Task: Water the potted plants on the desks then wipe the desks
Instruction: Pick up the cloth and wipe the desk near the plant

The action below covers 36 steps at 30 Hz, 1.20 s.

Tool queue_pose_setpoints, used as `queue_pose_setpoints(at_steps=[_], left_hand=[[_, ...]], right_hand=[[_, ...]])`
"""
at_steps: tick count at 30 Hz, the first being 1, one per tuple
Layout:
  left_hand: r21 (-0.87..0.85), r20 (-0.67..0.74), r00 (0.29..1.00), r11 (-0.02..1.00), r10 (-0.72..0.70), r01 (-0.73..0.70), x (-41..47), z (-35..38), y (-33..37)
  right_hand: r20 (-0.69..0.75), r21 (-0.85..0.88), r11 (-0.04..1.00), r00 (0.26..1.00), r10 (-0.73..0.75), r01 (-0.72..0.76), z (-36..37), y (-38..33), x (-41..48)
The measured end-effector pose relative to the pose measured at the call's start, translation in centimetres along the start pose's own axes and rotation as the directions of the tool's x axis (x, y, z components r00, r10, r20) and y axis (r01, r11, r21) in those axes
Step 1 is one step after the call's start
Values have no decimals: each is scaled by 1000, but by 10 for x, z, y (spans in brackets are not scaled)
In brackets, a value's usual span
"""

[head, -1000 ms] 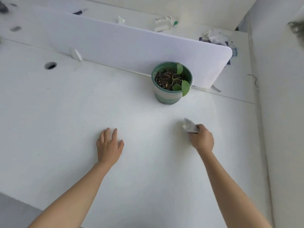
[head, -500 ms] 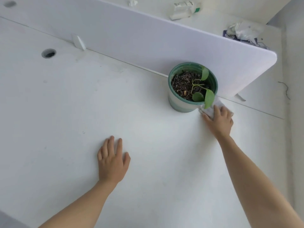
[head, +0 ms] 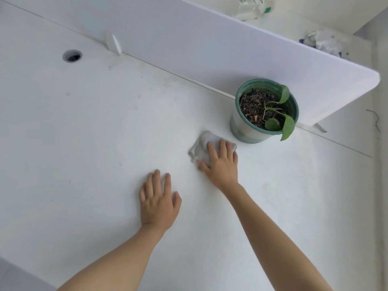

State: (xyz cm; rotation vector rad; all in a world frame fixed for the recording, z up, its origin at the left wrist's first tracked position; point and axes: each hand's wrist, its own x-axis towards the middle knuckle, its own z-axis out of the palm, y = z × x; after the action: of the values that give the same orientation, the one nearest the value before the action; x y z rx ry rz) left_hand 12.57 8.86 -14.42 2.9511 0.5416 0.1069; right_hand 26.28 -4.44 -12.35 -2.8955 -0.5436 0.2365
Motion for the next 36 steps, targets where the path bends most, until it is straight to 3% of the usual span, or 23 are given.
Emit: queue_pose_setpoints(at_steps=[4, 8, 13, 16, 20, 23, 26, 28, 30, 32, 36], left_hand=[[20, -16, 1000, 1000, 15, -15, 0, 4, -2], [8, -51, 998, 1000, 24, -23, 0, 7, -2], [15, -41, 999, 1000, 27, -26, 0, 6, -1], [8, -19, 1000, 1000, 15, -14, 0, 4, 0], [-16, -15, 1000, 1000, 19, -20, 0, 2, 1], [-22, -2, 1000, 1000, 21, -21, 0, 0, 1], [-20, 42, 999, 1000, 18, -18, 0, -1, 1], [-11, 67, 998, 1000, 19, -18, 1, -1, 1], [-1, 82, 996, 1000, 21, -21, 1, -2, 1], [7, 81, 997, 1000, 19, -19, 1, -2, 1], [19, 93, 996, 1000, 13, -15, 1, -3, 2]], right_hand=[[-19, 43, 991, 991, 132, -131, -7, -10, 69], [53, 26, 993, 992, 115, -117, -12, -29, 117], [81, -10, 997, 994, -69, 70, -13, -39, 108], [34, -43, 960, 961, -276, 277, -4, -28, 55], [85, -122, 912, 920, -382, 391, 5, 33, -37], [54, -187, 951, 969, -242, 247, -9, 103, -79], [-71, -122, 977, 984, 166, -173, -33, 160, -81], [-115, 25, 861, 854, 507, -508, -46, 182, -63], [-106, 134, 712, 705, 701, -689, -50, 183, -35], [-133, 166, 684, 672, 729, -710, -44, 171, -8], [-163, 149, 828, 813, 559, -540, -26, 122, 23]])
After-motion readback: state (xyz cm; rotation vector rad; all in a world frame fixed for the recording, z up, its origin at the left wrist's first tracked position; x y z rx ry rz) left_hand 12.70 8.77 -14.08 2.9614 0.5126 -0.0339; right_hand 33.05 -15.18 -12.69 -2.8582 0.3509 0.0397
